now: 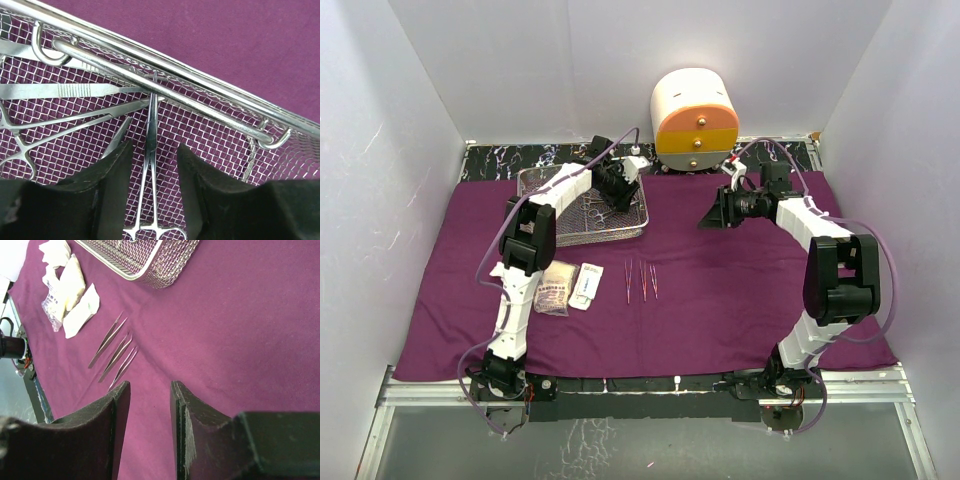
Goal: Open and lay out the surgical kit
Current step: Pick up the medical item from the container.
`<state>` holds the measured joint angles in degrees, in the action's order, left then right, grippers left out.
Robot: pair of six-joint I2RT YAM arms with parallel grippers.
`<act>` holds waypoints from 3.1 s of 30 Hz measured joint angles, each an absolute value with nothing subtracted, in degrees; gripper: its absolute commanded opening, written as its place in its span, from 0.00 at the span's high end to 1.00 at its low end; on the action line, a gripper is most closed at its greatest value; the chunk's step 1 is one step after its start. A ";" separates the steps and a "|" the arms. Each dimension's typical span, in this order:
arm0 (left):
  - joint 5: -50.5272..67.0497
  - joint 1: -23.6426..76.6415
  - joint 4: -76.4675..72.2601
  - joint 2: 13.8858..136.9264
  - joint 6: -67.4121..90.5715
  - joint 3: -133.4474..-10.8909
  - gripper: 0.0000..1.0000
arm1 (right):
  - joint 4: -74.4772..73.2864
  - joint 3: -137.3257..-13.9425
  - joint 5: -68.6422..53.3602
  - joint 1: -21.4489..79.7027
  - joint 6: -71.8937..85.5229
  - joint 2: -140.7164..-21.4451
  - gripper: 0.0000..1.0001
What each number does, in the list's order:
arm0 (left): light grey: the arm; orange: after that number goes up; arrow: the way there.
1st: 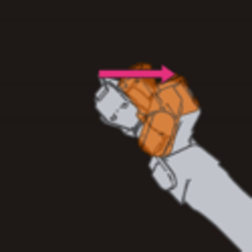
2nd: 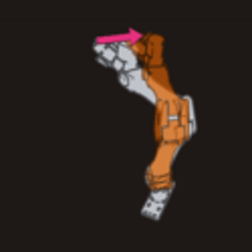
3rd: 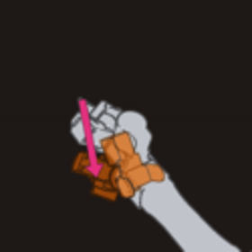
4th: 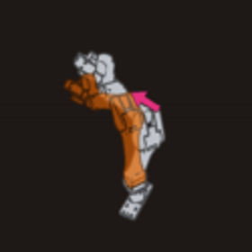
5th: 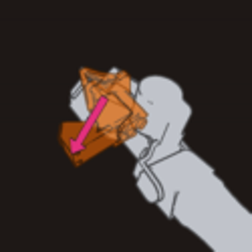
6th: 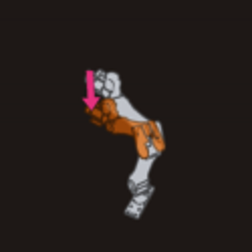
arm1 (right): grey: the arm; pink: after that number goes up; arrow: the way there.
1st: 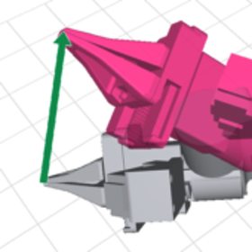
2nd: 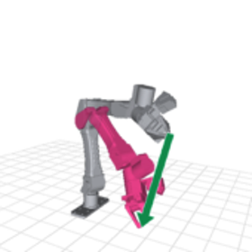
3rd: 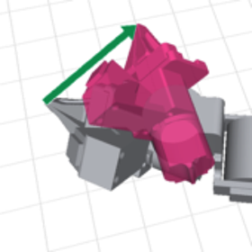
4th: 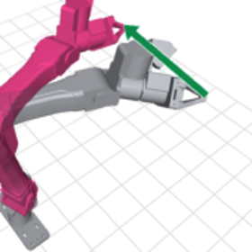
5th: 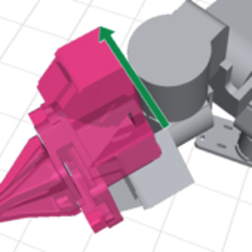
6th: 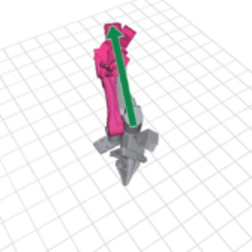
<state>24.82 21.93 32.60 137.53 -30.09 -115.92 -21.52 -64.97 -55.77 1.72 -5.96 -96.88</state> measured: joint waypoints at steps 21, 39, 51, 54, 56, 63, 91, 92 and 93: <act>20.78 22.59 34.09 138.17 -33.56 -117.56 1.00 | -21.74 -64.79 -58.87 -1.56 -5.91 -96.88 0.67; 18.28 21.80 33.82 128.88 -37.47 -112.36 1.00 | -21.19 -65.17 -58.83 -0.71 -3.44 -96.90 0.71; 20.12 21.34 31.24 127.20 -34.72 -107.22 1.00 | -12.10 -70.98 -57.34 8.69 5.32 -101.51 0.69; 20.58 21.34 29.87 125.40 -32.60 -106.26 1.00 | -7.79 -72.31 -56.60 10.85 10.07 -103.79 0.67; 20.84 21.34 28.88 123.31 -31.11 -105.71 1.00 | -5.45 -73.76 -56.01 11.86 13.04 -105.41 0.64; 22.20 21.39 23.51 115.94 -25.78 -105.21 1.00 | 2.07 -78.67 -53.39 13.47 23.29 -109.14 0.52; 23.11 29.52 19.42 114.43 -15.05 -104.55 1.00 | 4.78 -87.22 -40.38 14.24 33.43 -111.07 0.65; 23.07 29.52 19.42 114.43 -14.98 -104.55 1.00 | 4.54 -87.20 -40.27 14.24 33.47 -111.07 0.66; 23.03 29.52 19.42 114.43 -14.96 -104.55 1.00 | 4.49 -87.09 -40.21 14.24 33.52 -111.07 0.67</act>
